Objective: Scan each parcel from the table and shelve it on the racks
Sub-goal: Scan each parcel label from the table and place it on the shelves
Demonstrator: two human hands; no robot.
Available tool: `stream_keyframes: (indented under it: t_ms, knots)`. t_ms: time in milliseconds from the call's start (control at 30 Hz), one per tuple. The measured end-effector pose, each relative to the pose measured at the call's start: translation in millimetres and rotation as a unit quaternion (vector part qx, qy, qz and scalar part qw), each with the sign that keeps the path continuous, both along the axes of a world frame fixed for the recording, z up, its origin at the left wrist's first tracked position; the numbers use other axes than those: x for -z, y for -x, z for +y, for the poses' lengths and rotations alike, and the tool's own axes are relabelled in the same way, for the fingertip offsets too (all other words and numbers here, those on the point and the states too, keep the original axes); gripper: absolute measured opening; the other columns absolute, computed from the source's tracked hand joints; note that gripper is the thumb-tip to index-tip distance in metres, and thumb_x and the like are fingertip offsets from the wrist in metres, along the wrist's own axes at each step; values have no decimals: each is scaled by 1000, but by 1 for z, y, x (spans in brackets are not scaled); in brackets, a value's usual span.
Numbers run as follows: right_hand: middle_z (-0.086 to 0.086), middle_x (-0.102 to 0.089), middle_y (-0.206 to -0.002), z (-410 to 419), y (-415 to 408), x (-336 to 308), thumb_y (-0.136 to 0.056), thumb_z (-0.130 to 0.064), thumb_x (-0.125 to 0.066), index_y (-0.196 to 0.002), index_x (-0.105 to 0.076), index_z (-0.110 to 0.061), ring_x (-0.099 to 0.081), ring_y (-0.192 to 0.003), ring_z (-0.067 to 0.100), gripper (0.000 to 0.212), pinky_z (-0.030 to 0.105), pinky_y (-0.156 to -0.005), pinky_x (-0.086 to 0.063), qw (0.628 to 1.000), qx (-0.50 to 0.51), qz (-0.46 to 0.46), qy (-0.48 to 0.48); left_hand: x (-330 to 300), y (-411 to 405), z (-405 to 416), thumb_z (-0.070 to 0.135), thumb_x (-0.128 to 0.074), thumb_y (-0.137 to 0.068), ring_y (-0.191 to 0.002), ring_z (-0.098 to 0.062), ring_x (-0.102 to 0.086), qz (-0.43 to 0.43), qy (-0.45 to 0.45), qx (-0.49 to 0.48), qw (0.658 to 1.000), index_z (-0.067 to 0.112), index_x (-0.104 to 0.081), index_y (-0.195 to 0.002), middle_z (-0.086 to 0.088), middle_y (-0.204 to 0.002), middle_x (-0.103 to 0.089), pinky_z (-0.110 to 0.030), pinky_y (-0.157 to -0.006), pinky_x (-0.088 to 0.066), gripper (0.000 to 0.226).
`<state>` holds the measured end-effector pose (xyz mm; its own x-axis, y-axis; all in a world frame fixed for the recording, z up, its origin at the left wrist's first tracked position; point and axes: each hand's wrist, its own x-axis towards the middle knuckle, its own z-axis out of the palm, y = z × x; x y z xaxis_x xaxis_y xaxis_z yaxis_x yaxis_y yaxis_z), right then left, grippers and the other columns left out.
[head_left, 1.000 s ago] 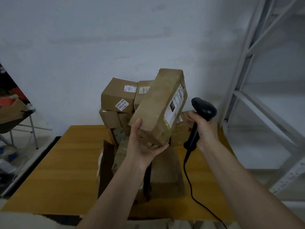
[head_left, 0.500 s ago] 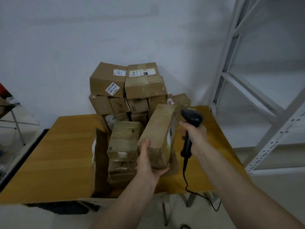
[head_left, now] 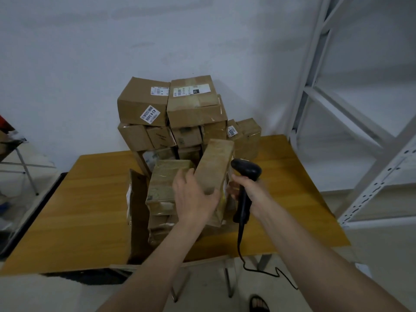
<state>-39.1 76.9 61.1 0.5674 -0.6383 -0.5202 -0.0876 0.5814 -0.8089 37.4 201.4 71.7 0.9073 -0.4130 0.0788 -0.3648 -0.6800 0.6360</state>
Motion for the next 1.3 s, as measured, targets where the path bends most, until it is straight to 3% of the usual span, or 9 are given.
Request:
stream_keyframes:
  t_ms: [167, 300, 533, 667, 767, 900, 1033, 1200, 1300]
  knots:
    - [7, -70, -63, -5, 6, -3, -82, -14, -75, -86, -69, -5, -64, -56, 20, 11, 28, -51, -50, 999, -25, 30, 6, -10, -15, -36, 59, -75, -68, -134, -32, -35, 41, -158, 67, 984, 11, -18, -149, -13, -144, -37, -46, -105, -37, 109]
    - [6, -58, -57, -16, 20, -6, -81, -12, -77, -86, -64, -4, -55, -46, 18, 16, 26, -44, -47, 998, -37, 53, 8, -13, -35, -43, 50, -80, -68, -133, -32, -39, 104, -181, 31, 977, 9, -24, -147, -13, -144, -39, -44, -105, -40, 106]
    - [3, -60, -51, -30, 35, -18, -81, -11, -77, -79, -66, -5, -55, -43, 14, 12, 24, -45, -49, 999, -37, 20, 20, -17, -49, -21, 25, -90, -63, -121, -29, -52, 248, 30, 39, 967, 12, -36, -143, -7, -136, -51, -44, -96, -48, 97]
    - [4, -64, -55, -28, 32, -30, -82, -12, -75, -86, -67, -5, -57, -44, 13, 11, 24, -44, -49, 999, -27, -1, 36, -17, -45, -7, 19, -93, -50, -101, -28, -67, 423, 173, 42, 889, 12, -54, -128, -7, -113, -69, -47, -81, -57, 88]
    - [6, -65, -58, -23, 32, -37, -84, -11, -73, -90, -67, -4, -57, -45, 14, 11, 24, -45, -49, 997, -24, -23, 70, -13, -38, -2, 14, -91, -44, -103, -31, -66, 490, 230, 50, 839, 15, -61, -119, -8, -110, -72, -50, -79, -57, 80]
    - [2, -65, -56, -14, 35, -49, -84, -15, -74, -88, -68, -6, -58, -47, 13, 12, 23, -47, -50, 992, -25, -24, 124, -8, -32, -2, 2, -87, -45, -104, -30, -66, 508, 288, 63, 810, 13, -61, -119, -6, -104, -75, -44, -75, -57, 79]
    - [-2, -60, -52, -4, 42, -67, -82, -24, -76, -77, -66, -9, -54, -44, 12, 19, 23, -45, -49, 979, -45, -2, 199, -11, -31, -6, -13, -80, -56, -107, -33, -65, 470, 303, 74, 826, 11, -58, -125, -9, -112, -71, -39, -61, -58, 76]
    - [-4, -56, -48, 12, 55, -88, -83, -28, -74, -66, -62, -12, -51, -41, 11, 27, 19, -41, -44, 958, -67, 4, 278, -15, -36, -17, -24, -74, -60, -113, -33, -61, 432, 352, 55, 829, 9, -46, -136, -12, -124, -64, -53, -89, -54, 88]
    - [-5, -53, -47, 21, 68, -96, -85, -28, -72, -63, -59, -13, -49, -41, 9, 29, 19, -44, -44, 951, -76, 0, 300, -17, -39, -23, -25, -73, -58, -119, -33, -56, 409, 372, 61, 831, 11, -41, -141, -13, -130, -60, -57, -97, -48, 96]
